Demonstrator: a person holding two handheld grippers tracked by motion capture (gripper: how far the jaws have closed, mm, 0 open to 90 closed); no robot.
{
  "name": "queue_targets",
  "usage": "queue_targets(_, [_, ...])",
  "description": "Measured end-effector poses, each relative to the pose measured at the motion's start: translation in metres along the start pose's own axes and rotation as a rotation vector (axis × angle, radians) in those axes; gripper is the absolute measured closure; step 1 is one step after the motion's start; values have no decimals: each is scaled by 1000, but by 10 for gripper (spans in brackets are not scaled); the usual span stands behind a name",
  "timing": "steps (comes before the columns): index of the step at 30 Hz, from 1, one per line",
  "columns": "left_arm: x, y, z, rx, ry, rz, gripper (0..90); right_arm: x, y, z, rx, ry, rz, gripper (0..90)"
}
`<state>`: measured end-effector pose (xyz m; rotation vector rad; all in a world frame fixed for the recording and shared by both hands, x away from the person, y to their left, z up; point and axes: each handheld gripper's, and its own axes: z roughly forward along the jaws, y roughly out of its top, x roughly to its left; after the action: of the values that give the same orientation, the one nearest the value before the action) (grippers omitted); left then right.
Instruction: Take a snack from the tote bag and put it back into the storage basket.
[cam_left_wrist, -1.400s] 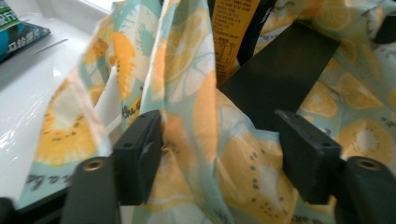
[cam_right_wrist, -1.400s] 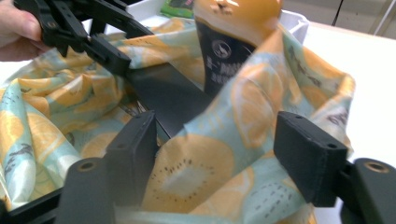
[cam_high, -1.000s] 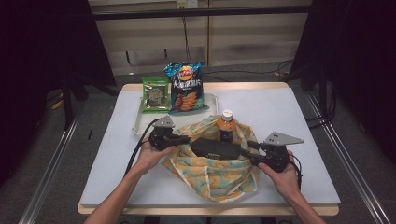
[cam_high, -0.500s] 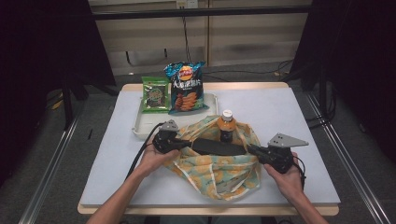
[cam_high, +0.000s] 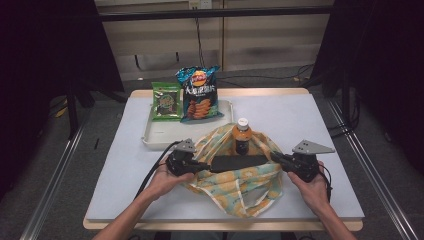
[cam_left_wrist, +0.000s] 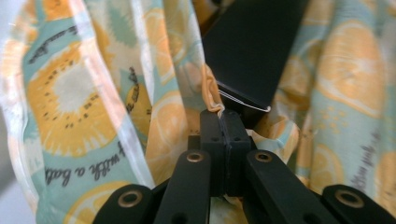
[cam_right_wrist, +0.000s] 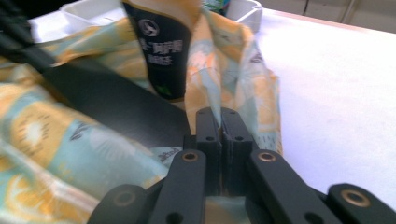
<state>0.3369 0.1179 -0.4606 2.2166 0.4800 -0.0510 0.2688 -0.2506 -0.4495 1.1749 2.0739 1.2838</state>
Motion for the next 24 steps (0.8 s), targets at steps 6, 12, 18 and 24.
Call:
queue_targets(6, [0, -5, -5, -13, 7, 7, 899, -4, -1, 2, 9, -17, 2, 871])
queue_targets(12, [4, -4, -12, -34, 57, -16, 724, 0, -1, 0, 7, -8, -5, 867])
queue_targets(18, [-3, 5, -28, -136, 73, 21, 614, 2, 0, -1, -3, 5, -10, 867])
queue_targets(24, [-17, 21, -36, -193, 47, 92, 653, 5, 1, -2, -4, 13, -14, 863])
